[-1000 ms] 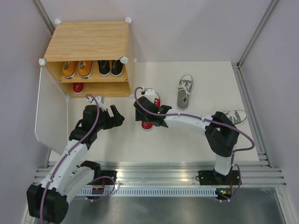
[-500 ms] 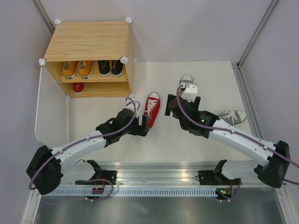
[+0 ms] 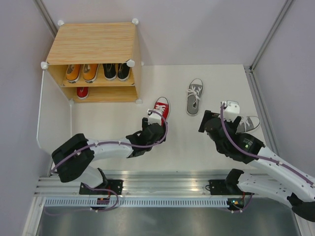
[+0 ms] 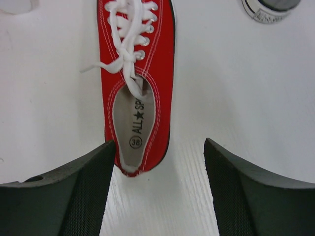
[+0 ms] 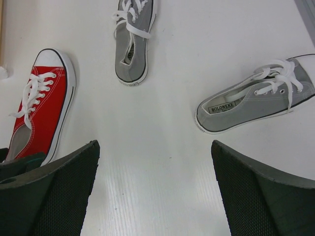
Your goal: Place and organize the shoes in the shoe cabinet
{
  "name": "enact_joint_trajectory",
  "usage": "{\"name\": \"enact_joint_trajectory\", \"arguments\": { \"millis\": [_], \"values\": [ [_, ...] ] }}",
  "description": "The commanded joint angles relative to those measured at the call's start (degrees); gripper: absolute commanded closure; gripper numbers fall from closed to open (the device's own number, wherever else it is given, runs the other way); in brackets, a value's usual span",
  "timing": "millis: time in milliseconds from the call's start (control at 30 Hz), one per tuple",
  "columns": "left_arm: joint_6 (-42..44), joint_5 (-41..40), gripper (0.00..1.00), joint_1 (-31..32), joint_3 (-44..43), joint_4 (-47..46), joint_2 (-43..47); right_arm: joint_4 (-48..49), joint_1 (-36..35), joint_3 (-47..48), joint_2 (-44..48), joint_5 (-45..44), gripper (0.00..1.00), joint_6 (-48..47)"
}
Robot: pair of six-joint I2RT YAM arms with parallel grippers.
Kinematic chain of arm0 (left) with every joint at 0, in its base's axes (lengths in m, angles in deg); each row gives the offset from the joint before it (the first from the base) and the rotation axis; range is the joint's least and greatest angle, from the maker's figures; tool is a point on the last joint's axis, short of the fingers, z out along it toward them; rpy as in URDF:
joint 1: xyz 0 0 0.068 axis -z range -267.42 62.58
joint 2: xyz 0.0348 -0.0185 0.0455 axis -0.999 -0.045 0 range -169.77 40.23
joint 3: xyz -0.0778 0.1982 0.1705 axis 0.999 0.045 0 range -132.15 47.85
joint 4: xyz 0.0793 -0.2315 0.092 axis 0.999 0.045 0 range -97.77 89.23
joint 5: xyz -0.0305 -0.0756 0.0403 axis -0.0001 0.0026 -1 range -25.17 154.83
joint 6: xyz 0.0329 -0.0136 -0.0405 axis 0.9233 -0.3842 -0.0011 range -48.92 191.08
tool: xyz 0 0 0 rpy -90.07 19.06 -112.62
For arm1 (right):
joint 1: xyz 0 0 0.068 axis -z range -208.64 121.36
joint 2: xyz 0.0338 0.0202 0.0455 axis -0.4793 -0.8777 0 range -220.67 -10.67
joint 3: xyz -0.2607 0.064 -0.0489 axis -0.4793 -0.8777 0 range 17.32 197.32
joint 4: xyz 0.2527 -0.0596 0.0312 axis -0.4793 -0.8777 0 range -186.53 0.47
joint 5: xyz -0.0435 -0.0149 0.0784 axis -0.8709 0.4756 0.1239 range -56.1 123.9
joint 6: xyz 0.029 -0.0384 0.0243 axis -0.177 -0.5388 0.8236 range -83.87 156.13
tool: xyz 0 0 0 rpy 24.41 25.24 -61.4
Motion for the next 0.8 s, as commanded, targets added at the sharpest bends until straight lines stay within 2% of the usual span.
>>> {"name": "enact_joint_trajectory", "arguments": {
  "millis": [0,167,333,767],
  "values": [
    [0.1,-8.0,0.25,0.4,1.1,-12.2,-3.0,-4.9,0.0,0.4,2.5,-2.5,0.02,1.6],
    [1.4,-10.5,0.28,0.4,3.2,-19.1,-6.8,-8.6,0.1,0.8,4.2,-3.0,0.02,2.3],
    [3.1,-10.7,0.33,0.4,3.4,-23.0,-10.2,-8.3,0.0,0.4,4.8,-2.7,0.02,1.8],
    [-1.5,-11.9,0.34,0.4,2.7,-21.5,-16.4,-6.0,0.1,0.1,1.2,-1.4,0.02,0.1]
  ]
}}
